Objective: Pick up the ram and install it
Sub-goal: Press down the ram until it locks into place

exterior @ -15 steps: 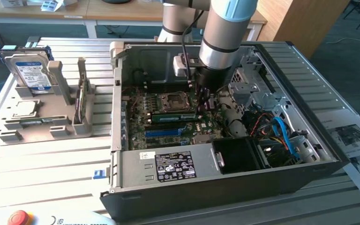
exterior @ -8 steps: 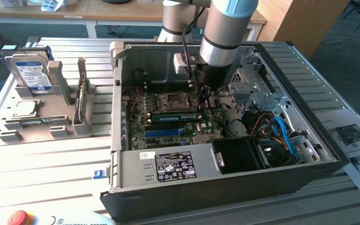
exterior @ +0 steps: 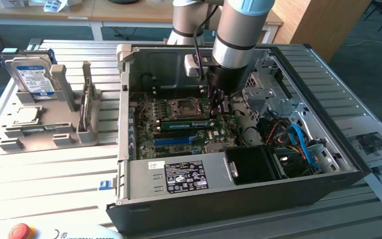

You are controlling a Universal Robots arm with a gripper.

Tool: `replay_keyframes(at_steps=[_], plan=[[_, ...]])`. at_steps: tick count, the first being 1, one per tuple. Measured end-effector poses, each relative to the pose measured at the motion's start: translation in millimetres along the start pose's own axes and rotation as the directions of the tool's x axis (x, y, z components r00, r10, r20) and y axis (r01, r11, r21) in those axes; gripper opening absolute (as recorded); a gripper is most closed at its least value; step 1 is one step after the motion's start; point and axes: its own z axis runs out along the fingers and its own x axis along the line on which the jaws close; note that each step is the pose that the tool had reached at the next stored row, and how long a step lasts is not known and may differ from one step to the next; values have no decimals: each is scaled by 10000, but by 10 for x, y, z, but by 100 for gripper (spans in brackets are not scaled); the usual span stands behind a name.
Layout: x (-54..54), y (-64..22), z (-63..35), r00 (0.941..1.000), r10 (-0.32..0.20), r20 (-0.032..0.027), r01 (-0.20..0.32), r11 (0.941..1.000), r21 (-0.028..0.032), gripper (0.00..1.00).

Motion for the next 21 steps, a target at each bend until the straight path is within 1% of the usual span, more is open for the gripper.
replay_keyframes(at_steps=[4, 7, 21], plan=[[0, 9, 0, 10000, 0, -3, 0, 10000, -1, 11], [1, 46, 1, 10000, 0, -2, 0, 10000, -2, 11], [6, 320, 12, 10000, 0, -1, 0, 10000, 0, 11]])
